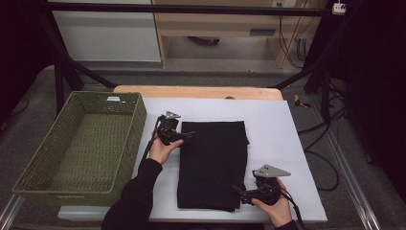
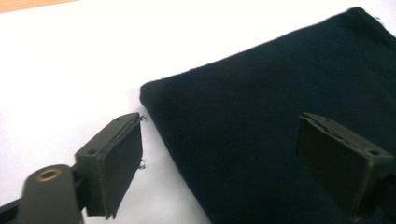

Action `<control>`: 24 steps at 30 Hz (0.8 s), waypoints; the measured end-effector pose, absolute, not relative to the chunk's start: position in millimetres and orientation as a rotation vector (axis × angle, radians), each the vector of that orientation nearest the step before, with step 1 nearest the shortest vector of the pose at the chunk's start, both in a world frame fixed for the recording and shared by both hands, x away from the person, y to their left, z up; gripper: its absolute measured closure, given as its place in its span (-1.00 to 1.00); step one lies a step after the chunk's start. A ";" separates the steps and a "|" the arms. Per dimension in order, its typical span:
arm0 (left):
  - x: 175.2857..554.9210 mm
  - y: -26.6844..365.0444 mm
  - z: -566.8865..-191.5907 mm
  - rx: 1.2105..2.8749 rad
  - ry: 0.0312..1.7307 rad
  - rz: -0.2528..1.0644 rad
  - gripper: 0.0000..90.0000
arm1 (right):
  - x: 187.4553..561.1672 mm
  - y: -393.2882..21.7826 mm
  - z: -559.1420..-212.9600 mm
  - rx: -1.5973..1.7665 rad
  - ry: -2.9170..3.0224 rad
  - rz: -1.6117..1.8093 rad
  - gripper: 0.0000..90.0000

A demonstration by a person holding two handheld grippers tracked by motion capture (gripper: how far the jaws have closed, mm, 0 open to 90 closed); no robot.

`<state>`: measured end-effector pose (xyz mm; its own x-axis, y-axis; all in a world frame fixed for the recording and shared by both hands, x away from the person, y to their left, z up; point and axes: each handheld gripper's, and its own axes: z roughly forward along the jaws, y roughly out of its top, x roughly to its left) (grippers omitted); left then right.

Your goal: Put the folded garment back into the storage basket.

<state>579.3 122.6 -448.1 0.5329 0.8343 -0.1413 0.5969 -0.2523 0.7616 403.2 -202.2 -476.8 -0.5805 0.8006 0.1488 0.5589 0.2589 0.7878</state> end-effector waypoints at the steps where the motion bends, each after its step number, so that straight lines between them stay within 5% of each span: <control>1: 581.7 123.0 -450.4 1.962 1.174 0.371 -0.66 | 403.1 -201.8 -476.9 1.259 2.252 1.233 -0.94; 24: 605.2 109.1 -476.1 2.001 1.238 0.364 -0.10 | 402.6 -198.6 -477.5 1.275 2.263 1.223 -0.94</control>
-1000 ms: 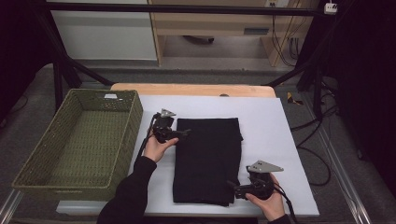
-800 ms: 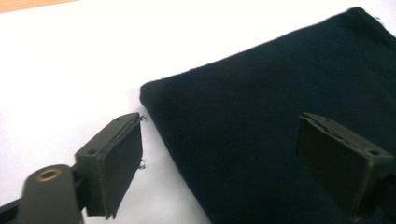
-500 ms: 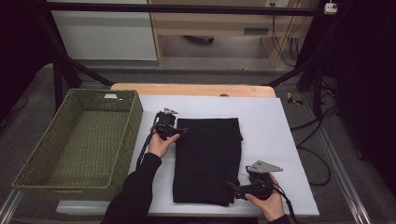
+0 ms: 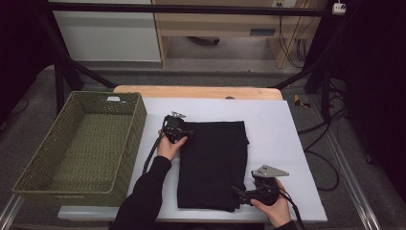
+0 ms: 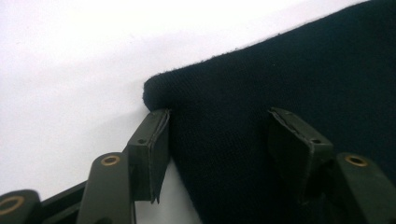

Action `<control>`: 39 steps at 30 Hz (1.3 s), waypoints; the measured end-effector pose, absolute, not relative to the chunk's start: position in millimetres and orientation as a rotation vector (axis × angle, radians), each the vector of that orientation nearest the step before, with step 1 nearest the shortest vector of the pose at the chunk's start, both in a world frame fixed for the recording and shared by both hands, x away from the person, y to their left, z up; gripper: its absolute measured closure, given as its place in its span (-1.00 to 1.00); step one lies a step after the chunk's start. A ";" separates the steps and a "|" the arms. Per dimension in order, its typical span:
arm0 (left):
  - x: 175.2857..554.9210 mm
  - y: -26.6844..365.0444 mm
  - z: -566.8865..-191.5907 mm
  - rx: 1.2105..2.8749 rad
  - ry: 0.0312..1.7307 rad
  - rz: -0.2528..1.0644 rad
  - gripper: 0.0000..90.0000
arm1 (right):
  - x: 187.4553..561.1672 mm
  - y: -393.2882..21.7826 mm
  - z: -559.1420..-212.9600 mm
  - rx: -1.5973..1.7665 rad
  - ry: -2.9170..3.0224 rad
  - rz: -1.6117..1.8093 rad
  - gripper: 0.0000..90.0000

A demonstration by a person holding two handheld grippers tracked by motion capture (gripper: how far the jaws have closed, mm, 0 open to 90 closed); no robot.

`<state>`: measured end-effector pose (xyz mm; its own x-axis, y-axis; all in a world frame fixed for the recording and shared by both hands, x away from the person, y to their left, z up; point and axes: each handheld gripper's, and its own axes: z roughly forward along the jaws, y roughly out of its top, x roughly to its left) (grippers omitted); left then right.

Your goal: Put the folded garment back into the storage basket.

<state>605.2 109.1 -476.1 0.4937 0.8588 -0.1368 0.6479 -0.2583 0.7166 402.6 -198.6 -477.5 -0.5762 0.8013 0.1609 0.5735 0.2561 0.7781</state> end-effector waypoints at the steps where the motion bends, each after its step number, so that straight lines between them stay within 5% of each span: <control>1: 605.8 110.0 -475.9 1.998 1.242 0.361 -0.07 | 402.4 -198.1 -477.4 1.277 2.260 1.227 -0.94; 8: 605.6 110.0 -475.6 2.003 1.251 0.370 0.10 | 401.7 -194.4 -477.1 1.307 2.254 1.226 -0.94; 15: 602.7 106.2 -475.2 1.996 1.244 0.319 0.54 | 400.8 -191.7 -478.9 1.361 2.248 1.190 -0.90; 26: 598.2 99.1 -473.9 2.040 1.203 0.402 0.62 | 398.3 -183.5 -484.9 1.423 2.267 1.172 -0.71; 30: 598.1 99.3 -474.1 2.040 1.201 0.402 0.62 | 395.7 -178.2 -484.6 1.418 2.262 1.179 -0.51; 31: 598.6 100.1 -474.3 2.034 1.204 0.392 0.62 | 393.7 -174.1 -484.4 1.399 2.275 1.178 -0.32; 39: 599.6 102.4 -474.9 2.019 1.213 0.365 0.62 | 395.1 -167.9 -480.6 1.490 2.270 1.154 -0.12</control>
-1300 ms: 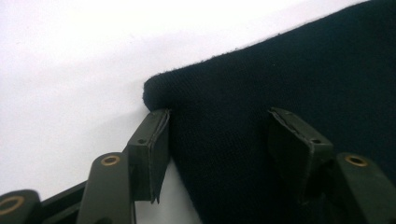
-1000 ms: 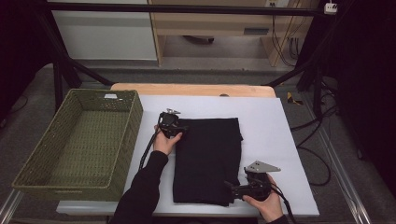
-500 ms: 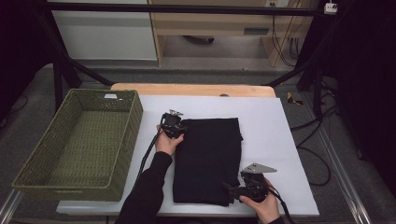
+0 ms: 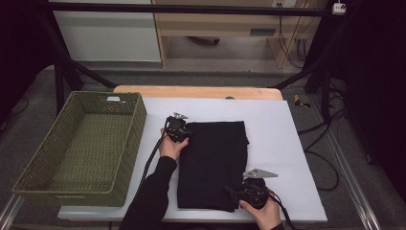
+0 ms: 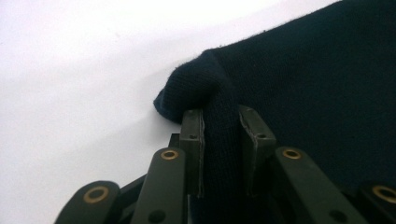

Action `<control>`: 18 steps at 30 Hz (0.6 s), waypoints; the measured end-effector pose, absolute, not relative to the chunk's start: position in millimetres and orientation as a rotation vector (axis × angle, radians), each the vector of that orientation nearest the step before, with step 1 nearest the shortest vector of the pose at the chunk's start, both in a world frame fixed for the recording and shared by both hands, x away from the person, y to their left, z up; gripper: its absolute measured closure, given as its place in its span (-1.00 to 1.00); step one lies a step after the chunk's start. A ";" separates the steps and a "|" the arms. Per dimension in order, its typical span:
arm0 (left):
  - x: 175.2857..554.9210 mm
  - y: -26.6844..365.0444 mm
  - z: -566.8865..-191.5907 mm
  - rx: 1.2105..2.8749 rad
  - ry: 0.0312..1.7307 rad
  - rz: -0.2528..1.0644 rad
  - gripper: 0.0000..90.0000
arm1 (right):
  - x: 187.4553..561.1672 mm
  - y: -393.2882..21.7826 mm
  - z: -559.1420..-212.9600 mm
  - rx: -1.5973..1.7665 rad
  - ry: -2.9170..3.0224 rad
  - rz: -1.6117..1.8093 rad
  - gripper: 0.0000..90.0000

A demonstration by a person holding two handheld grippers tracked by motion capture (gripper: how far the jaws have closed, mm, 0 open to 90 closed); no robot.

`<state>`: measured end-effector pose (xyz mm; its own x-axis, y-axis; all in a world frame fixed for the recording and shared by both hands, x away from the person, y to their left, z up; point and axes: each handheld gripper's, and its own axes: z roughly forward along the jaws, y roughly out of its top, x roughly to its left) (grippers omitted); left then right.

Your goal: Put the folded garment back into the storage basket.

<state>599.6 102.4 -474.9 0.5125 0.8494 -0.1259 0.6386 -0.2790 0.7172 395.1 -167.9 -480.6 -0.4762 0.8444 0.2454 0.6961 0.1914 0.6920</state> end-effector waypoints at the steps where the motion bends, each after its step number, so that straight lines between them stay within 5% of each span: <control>1: 599.6 102.5 -475.0 2.015 1.217 0.361 0.62 | 395.2 -166.5 -480.1 1.499 2.270 1.146 -0.09; 10: 601.3 104.2 -474.6 1.982 1.246 0.322 0.66 | 396.8 -164.7 -478.8 1.559 2.266 1.142 0.34; 18: 602.5 107.4 -473.6 1.967 1.245 0.286 0.68 | 397.8 -166.3 -479.2 1.582 2.287 1.178 0.53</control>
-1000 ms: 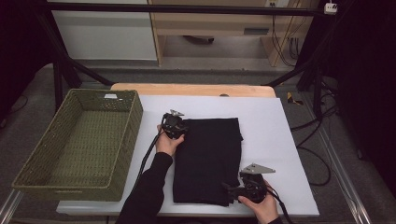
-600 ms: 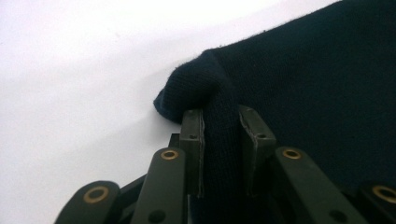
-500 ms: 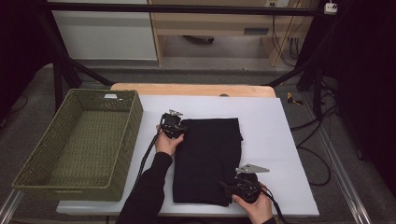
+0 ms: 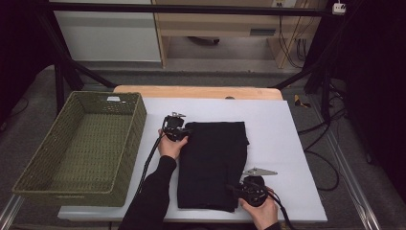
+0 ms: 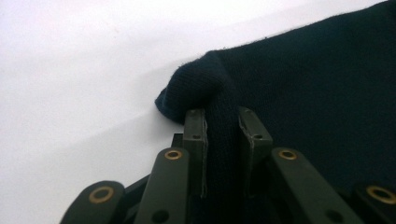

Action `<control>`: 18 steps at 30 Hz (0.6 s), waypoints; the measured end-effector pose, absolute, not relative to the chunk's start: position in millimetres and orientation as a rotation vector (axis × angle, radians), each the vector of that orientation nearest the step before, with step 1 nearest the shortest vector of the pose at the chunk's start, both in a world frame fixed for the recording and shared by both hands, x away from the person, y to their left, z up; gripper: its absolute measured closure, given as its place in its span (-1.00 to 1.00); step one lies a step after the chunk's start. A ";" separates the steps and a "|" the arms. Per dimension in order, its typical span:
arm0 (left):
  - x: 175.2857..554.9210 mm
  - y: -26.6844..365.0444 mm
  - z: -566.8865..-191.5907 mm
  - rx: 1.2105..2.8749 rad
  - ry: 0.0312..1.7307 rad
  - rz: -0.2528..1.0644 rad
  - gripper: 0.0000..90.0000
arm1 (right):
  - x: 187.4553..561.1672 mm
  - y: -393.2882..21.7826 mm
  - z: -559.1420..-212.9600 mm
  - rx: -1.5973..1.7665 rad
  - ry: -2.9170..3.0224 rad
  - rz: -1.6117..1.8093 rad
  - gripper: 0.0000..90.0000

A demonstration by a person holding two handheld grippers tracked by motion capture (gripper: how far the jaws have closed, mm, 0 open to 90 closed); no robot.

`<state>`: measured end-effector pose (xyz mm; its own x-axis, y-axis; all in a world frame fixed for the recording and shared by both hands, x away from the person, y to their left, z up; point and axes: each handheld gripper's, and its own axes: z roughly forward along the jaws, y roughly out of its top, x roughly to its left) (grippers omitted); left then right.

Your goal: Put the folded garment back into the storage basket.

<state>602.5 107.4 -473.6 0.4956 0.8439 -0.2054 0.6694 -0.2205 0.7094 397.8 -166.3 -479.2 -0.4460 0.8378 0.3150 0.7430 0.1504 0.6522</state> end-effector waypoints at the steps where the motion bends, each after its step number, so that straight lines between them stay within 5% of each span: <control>1: 602.5 107.5 -473.0 1.963 1.247 0.284 0.68 | 397.9 -166.9 -479.4 1.587 2.287 1.189 0.55; 18: 589.7 103.5 -434.8 1.916 1.125 0.338 0.69 | 398.2 -173.7 -470.5 1.541 2.286 1.260 0.62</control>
